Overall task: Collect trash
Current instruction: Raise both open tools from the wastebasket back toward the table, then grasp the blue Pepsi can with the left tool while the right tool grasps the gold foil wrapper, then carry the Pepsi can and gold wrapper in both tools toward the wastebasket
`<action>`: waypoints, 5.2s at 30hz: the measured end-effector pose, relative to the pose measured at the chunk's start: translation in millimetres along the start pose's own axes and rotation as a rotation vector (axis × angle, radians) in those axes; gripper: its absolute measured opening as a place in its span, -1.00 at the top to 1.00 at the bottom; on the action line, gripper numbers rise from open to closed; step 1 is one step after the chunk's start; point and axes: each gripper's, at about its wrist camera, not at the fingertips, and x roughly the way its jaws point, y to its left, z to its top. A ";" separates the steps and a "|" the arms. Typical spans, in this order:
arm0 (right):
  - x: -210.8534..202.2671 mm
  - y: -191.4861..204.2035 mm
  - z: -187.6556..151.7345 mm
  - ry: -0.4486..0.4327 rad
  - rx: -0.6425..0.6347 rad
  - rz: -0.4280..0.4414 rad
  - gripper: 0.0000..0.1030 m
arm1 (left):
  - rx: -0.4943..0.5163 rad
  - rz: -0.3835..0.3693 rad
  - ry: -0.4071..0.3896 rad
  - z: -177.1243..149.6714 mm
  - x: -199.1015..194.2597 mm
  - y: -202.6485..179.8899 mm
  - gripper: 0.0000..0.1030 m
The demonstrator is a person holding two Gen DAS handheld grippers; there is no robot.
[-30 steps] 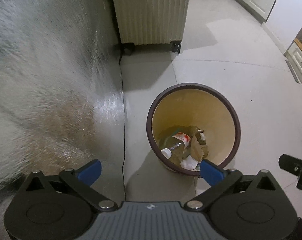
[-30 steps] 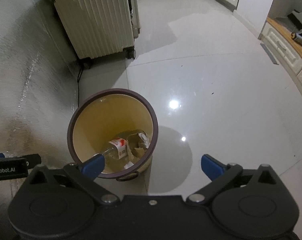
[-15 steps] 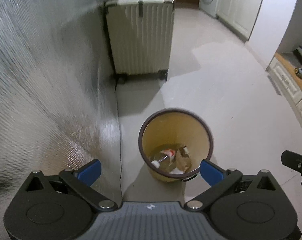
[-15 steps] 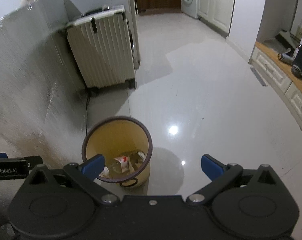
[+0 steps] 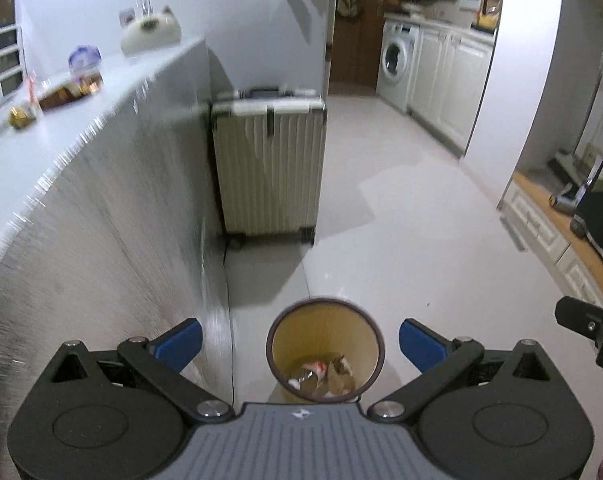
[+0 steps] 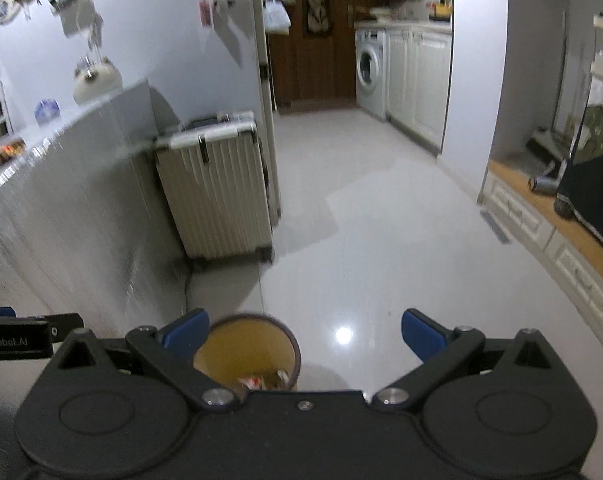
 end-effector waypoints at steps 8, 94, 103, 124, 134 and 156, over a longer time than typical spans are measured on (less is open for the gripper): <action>-51.5 21.8 33.2 -0.123 -0.025 0.045 -1.00 | -0.014 0.022 -0.125 19.6 -74.3 15.4 -1.00; 146.8 518.8 146.3 0.006 -0.507 0.600 0.33 | -0.336 0.373 -0.188 129.8 -5.2 474.7 -0.99; 127.9 518.1 135.2 0.018 -0.523 0.647 0.34 | -0.304 0.362 -0.234 129.7 -16.4 459.3 -0.96; 59.4 418.6 118.7 0.042 -0.312 0.709 0.35 | -0.130 0.198 -0.202 64.4 -75.8 346.5 -0.92; 37.4 375.8 90.1 0.090 -0.242 0.723 0.35 | -0.091 0.124 -0.198 28.1 -105.8 298.6 -0.99; 14.6 343.1 88.8 0.068 -0.209 0.761 0.34 | 0.488 0.202 -0.089 12.0 -119.4 240.2 -0.22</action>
